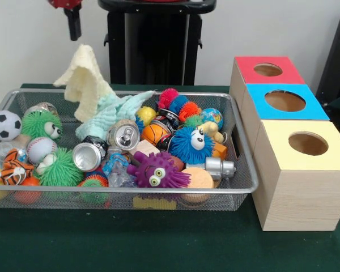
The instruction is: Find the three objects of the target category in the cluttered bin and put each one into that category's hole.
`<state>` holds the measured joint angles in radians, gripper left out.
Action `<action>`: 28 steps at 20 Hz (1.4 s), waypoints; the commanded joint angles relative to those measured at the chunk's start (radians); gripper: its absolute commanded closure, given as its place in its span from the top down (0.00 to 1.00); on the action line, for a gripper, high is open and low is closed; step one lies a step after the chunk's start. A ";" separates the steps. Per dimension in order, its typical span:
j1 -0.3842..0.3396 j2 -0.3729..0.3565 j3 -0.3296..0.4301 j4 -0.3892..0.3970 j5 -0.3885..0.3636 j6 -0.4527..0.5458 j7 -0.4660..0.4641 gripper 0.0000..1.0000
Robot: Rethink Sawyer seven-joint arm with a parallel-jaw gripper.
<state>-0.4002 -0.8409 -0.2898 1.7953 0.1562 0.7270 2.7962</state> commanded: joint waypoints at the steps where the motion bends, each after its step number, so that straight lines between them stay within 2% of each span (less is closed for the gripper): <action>1: -0.041 0.072 0.141 -0.071 -0.078 -0.163 -0.123 0.00; 6: -0.032 0.058 0.141 -0.046 -0.085 -0.196 -0.083 0.00; 9: -0.020 0.070 0.124 -0.062 -0.103 -0.202 -0.061 0.00; 18: -0.045 0.066 0.160 -0.033 -0.097 -0.251 -0.055 0.00; 22: -0.031 0.066 0.148 -0.037 -0.099 -0.242 -0.041 0.00; 24: -0.056 0.054 0.179 -0.015 -0.079 -0.228 -0.064 0.00; 28: -0.030 0.030 0.136 -0.032 -0.099 -0.192 -0.053 0.00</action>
<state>-0.4237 -0.8001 -0.2335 1.7697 0.0972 0.5522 2.7962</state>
